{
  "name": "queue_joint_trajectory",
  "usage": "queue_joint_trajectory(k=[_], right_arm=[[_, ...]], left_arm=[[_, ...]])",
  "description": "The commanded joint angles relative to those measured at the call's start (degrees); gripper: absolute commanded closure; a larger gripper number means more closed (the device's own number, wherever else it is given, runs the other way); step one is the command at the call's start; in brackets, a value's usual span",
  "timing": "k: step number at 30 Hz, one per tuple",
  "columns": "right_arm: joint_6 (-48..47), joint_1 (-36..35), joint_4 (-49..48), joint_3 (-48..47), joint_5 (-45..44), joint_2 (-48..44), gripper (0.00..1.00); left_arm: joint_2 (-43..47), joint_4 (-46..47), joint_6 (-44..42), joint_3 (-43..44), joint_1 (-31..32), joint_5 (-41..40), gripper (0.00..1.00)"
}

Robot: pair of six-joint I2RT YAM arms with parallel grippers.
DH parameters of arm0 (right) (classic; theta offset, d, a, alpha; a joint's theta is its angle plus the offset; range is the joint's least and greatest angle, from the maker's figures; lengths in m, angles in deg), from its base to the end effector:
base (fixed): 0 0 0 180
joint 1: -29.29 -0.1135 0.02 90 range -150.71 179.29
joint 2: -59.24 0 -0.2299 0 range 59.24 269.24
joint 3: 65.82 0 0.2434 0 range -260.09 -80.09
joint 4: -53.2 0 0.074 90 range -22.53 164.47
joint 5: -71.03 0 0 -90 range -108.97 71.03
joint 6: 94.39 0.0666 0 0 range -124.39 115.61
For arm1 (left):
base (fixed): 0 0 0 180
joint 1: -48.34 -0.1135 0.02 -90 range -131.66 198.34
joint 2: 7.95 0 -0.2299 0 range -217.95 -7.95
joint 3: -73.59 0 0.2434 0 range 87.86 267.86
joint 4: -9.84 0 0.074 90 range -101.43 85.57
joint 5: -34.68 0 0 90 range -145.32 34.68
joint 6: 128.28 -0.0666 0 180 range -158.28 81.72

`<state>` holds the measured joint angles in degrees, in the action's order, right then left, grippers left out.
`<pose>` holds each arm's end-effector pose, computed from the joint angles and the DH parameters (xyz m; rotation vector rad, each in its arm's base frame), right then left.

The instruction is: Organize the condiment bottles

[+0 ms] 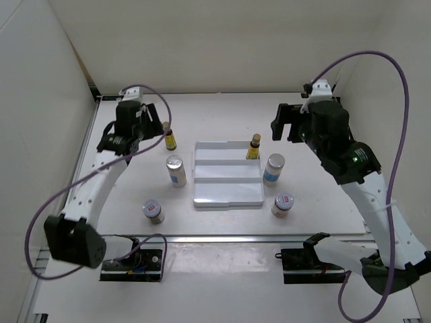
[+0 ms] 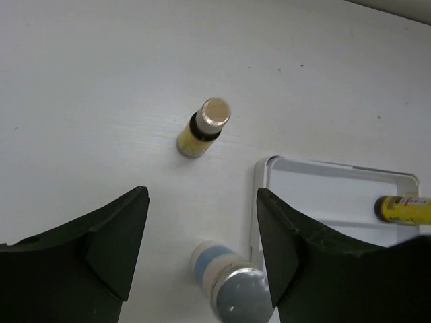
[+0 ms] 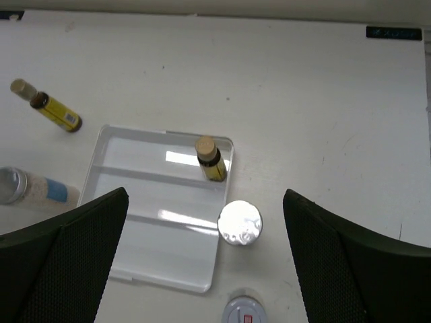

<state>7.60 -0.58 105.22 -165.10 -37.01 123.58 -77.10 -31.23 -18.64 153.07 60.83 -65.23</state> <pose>0.2281 0.1072 0.4198 -0.0730 1.8578 0.2136 0.2931 -0.0532 0.3006 -0.2343 2.0892 -0.1556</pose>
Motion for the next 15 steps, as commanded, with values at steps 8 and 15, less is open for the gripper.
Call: queue_joint_trajectory(k=[8, 15], right_arm=[[3.1, -0.1, 10.6, 8.5, 7.1, -8.6, 0.01], [0.8, -0.1, 12.8, 9.7, 7.6, -11.6, 0.01]], left_arm=[[-22.1, -6.4, -3.7, 20.7, 0.2, 6.9, 0.19], [-30.1, -7.0, -4.4, 25.4, 0.2, 2.6, 0.17]])
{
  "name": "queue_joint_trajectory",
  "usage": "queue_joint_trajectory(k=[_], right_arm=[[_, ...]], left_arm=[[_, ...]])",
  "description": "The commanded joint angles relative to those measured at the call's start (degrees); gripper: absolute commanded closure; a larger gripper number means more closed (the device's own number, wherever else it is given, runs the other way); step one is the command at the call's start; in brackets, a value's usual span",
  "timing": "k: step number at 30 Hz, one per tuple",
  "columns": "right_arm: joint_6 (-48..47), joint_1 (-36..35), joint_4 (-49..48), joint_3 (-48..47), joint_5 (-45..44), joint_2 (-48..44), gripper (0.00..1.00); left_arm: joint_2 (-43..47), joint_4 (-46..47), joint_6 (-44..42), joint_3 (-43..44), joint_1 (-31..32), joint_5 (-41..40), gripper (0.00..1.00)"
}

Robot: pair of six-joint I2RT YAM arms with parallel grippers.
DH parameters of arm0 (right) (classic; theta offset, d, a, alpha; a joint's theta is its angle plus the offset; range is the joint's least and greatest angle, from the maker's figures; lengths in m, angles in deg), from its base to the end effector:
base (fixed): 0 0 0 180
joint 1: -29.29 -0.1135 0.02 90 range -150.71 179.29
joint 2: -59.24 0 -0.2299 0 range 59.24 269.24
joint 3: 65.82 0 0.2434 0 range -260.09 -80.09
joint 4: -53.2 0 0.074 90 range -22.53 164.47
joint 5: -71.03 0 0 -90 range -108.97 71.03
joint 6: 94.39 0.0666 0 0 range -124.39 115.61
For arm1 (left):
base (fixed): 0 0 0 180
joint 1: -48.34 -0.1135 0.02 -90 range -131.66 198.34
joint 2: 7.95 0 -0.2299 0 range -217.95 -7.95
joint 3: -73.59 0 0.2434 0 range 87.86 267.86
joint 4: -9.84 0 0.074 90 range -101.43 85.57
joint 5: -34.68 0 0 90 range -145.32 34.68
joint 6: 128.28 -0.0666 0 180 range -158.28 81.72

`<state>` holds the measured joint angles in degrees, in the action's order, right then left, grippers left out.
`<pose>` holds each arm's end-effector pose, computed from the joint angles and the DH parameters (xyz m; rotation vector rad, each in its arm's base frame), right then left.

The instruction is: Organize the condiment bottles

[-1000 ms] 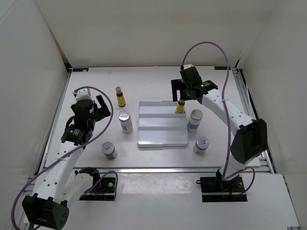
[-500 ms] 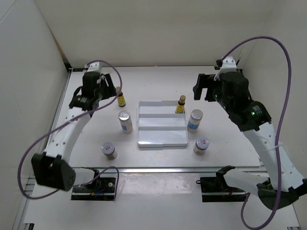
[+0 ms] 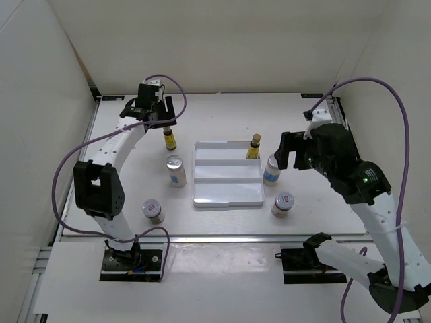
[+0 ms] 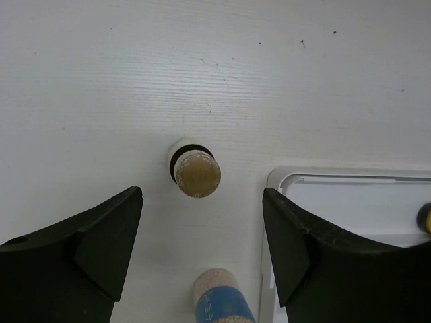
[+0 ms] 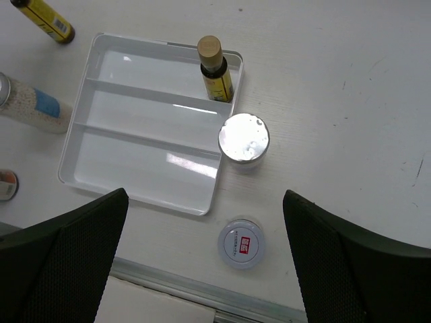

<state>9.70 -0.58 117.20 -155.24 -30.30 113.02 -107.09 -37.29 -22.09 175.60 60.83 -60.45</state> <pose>0.1839 0.0905 0.3746 -0.1622 2.0599 0.2708 0.3919 -0.0807 0.2547 -0.1199 2.3408 -0.1431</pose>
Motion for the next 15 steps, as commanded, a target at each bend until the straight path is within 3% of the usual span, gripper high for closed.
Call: queue_joint_trajectory(k=[1, 6, 15], right_arm=[[-1.9, -0.1, 1.4, -0.2, 0.9, -1.0, 0.01], [-1.9, -0.1, 1.9, -0.7, 0.9, -1.0, 0.01], [-2.9, -0.1, 3.2, -0.7, -0.4, -1.6, 0.01]], left_arm=[[-0.7, -1.0, -1.0, 3.5, 0.2, -2.2, 0.17], [-4.1, -1.0, -1.5, 5.6, 0.2, -2.2, 0.17], [-8.4, -1.0, -2.0, 8.6, 0.7, -1.6, 0.27]])
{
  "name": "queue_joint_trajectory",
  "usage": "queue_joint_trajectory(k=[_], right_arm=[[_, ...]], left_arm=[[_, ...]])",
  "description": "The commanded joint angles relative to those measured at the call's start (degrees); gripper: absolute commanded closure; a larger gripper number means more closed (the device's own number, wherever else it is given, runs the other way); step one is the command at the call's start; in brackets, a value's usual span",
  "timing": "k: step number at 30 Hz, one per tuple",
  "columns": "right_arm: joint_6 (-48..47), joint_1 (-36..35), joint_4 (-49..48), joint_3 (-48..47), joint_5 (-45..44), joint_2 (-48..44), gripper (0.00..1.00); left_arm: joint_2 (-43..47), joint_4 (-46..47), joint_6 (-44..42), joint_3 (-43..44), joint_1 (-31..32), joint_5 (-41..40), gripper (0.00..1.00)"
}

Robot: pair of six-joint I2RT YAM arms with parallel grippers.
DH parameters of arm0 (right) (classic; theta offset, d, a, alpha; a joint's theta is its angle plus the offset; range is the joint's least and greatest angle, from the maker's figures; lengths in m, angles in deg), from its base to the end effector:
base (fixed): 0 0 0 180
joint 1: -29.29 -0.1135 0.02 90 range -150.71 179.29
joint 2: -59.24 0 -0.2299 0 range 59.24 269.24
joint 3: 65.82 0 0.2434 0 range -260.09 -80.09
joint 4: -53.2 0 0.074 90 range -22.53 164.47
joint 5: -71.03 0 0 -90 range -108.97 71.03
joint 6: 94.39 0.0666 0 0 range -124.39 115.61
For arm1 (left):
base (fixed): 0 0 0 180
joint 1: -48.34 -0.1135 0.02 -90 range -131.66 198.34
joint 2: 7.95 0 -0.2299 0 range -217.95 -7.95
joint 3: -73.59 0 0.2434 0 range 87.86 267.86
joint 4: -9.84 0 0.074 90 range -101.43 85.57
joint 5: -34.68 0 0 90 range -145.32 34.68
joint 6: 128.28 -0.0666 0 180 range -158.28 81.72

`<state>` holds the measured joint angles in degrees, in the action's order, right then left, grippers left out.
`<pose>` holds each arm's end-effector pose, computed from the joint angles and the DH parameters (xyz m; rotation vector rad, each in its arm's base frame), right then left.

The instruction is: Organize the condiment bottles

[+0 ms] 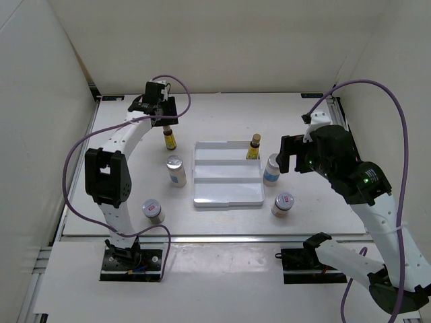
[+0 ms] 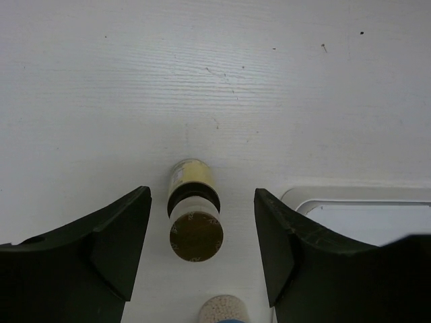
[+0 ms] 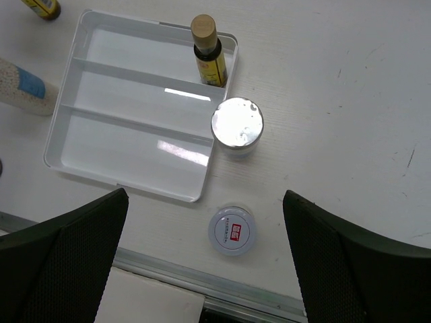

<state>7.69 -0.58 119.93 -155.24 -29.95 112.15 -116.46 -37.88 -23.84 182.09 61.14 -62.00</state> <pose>0.1775 0.0873 0.3715 -0.2095 2.0863 0.2429 0.4217 -0.0879 0.2278 -0.0884 2.3964 -0.0823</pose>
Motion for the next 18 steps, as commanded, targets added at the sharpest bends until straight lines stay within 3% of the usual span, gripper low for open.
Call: queue_joint_trajectory(k=[1, 7, 11, 16, 18], right_arm=[[-0.9, -0.1, 0.4, -0.7, -0.8, -0.7, 0.01], [-1.4, -0.1, 1.0, -0.7, -1.4, -0.7, 0.01], [-1.4, -0.1, 1.6, -0.2, -0.7, -0.2, 0.01], [-1.4, -0.1, 2.1, 1.0, -0.7, -0.7, 0.01], [-1.4, 0.4, 2.7, 1.0, -1.2, -0.7, 0.01]], left_arm=[[0.9, -0.4, -0.3, 2.1, 0.4, -0.1, 0.29], [0.4, -0.4, -0.3, 0.2, 0.4, -0.1, 0.33], [0.9, -0.4, -0.3, -0.3, 0.4, -0.1, 0.49], [2.1, -0.9, -0.3, -0.9, 0.4, -0.6, 0.57], [2.7, -2.0, -0.3, -0.4, 0.4, -0.6, 0.73]])
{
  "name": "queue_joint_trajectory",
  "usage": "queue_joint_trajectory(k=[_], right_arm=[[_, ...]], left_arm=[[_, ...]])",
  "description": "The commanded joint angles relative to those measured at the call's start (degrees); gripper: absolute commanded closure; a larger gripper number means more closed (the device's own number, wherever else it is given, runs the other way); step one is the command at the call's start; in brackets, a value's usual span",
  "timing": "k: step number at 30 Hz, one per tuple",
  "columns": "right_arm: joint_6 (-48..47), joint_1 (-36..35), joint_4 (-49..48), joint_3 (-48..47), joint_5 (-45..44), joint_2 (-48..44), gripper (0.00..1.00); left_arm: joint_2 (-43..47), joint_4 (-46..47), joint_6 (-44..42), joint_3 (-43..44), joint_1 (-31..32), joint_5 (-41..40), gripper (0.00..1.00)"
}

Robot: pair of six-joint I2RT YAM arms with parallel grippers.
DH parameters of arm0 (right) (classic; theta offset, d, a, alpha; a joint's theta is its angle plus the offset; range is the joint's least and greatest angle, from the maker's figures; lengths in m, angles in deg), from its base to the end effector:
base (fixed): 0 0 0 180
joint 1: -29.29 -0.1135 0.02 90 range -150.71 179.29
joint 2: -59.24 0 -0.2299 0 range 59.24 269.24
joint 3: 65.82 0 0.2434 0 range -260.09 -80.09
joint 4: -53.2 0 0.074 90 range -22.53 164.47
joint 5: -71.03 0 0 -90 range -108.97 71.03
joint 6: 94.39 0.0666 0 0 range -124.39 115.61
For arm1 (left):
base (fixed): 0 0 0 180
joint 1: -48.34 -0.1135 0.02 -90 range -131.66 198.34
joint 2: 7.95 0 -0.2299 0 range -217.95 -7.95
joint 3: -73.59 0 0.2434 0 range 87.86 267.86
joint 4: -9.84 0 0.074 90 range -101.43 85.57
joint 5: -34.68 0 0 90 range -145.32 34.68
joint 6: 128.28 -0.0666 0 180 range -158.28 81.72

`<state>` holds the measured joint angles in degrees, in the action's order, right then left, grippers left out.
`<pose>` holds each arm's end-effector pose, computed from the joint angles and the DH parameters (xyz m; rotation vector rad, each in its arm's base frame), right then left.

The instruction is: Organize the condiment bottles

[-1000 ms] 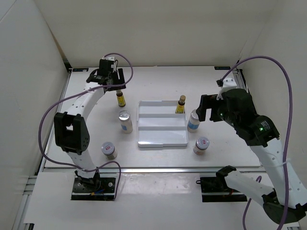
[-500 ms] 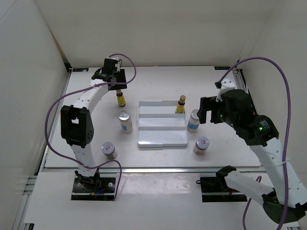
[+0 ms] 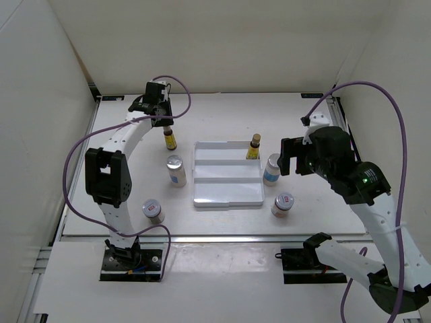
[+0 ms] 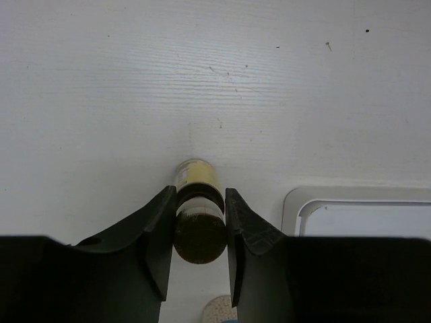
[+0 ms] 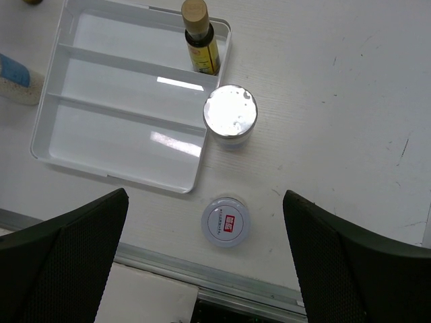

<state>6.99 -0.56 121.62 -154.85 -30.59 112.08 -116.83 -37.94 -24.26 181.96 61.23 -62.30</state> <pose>0.1761 0.0856 0.3662 -0.2232 2.1159 0.2103 0.4219 -0.0883 0.2243 -0.0796 2.4052 -0.0706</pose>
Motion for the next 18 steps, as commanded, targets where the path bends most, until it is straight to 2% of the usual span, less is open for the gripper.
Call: queue_joint_trajectory(k=[1, 3, 13, 18], right_arm=[[-0.7, 0.4, 1.7, 0.6, -0.6, -0.6, 0.01], [-0.7, 0.4, 1.7, 0.6, -0.6, -1.2, 0.01], [-1.3, 0.4, 2.7, 1.7, -1.1, -2.2, 0.01], [-1.3, 0.4, 2.7, 1.7, -0.6, -2.2, 0.01]], left_arm=[[3.1, -2.0, 0.1, 1.0, 0.3, -0.3, 0.79], [4.5, -2.7, 0.7, 3.1, 0.3, -1.1, 0.89], [9.5, -7.4, 1.9, 11.5, 0.3, -5.1, 0.89], [13.2, -8.4, 2.4, 14.6, 3.1, -5.6, 0.89]])
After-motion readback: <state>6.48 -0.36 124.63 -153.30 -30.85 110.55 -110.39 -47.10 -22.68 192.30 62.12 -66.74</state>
